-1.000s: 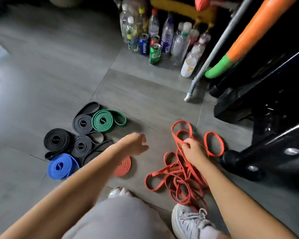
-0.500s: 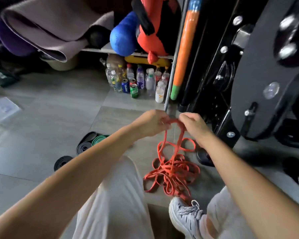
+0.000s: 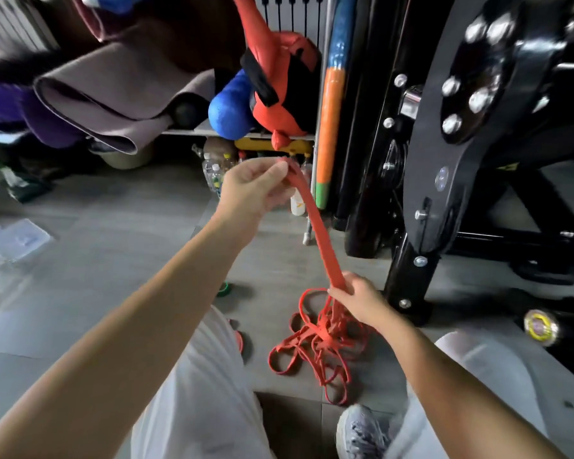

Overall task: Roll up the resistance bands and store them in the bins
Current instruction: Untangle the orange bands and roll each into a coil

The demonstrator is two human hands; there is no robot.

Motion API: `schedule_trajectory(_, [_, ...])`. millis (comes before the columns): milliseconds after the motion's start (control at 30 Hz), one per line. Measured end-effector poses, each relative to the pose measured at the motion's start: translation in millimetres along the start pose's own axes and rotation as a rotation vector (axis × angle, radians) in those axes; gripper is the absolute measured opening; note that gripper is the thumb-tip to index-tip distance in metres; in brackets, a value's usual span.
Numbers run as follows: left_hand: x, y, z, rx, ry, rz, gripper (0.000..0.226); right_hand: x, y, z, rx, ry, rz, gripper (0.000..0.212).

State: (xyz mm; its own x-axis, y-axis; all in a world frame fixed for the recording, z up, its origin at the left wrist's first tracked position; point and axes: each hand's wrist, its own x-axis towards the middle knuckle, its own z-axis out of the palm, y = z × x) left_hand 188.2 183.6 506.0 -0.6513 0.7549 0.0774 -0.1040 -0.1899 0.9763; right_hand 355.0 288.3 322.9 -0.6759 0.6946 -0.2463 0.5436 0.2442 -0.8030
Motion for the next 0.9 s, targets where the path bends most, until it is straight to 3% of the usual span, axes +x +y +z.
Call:
schedule_trajectory(100, [-2,-2,-13,0.059,0.017,-0.035,0.011,0,-16,-17,0.137,0.113,-0.017,0.017])
schedule_trajectory(200, [-4,-10,-23,0.190,0.049,-0.090,0.008,-5,-80,-44,0.332,0.174,-0.181,0.024])
schedule_trajectory(367, [-16,-14,-21,0.297,0.078,-0.105,0.007,-29,-174,-92,0.605,0.153,-0.407,0.012])
schedule_trajectory(533, [-25,-10,-31,0.344,0.083,-0.102,0.003,-43,-199,-102,0.682,0.118,-0.497,0.015])
schedule_trajectory(767, [-41,-10,-56,0.302,0.239,-0.099,0.011,-52,-189,-81,0.651,0.026,-0.487,0.011])
schedule_trajectory(900, [-50,-13,-62,0.351,0.255,-0.140,0.009,-68,-231,-104,0.620,0.004,-0.655,0.007])
